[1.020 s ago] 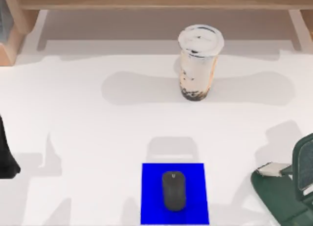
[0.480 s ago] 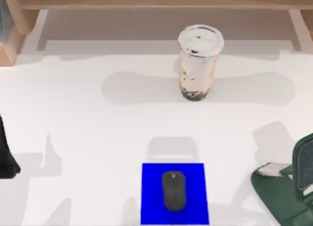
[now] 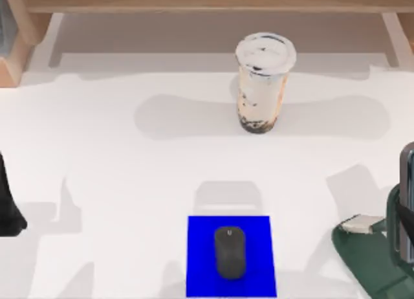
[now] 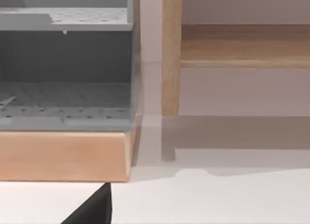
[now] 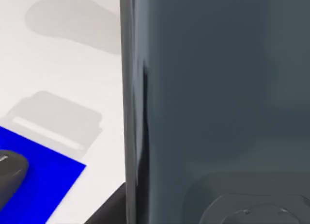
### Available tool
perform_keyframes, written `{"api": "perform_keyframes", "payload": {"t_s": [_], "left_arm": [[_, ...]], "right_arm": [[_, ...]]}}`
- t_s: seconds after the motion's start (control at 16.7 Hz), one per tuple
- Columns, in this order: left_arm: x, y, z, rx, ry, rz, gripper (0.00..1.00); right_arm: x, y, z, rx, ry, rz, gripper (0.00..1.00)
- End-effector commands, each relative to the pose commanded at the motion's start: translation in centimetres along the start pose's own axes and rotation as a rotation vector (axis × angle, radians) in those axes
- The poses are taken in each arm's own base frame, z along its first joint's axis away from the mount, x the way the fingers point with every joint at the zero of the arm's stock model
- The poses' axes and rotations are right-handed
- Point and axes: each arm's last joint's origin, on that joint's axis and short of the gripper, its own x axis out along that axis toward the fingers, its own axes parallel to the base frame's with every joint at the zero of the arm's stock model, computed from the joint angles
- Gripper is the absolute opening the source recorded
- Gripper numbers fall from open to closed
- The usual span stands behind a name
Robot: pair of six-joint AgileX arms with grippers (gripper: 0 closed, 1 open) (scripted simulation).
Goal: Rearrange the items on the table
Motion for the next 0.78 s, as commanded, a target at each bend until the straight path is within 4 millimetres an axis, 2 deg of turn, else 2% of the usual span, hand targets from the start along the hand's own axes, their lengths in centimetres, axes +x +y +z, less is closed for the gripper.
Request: {"api": "perform_keyframes", "payload": {"t_s": [0.06, 0.78], "left_arm": [[0.00, 0.00, 0.00, 0.000, 0.000, 0.000, 1.00], [0.00, 0.00, 0.00, 0.000, 0.000, 0.000, 1.00]], "right_arm": [[0.00, 0.00, 0.00, 0.000, 0.000, 0.000, 0.00], [0.00, 0.00, 0.00, 0.000, 0.000, 0.000, 0.90]]}}
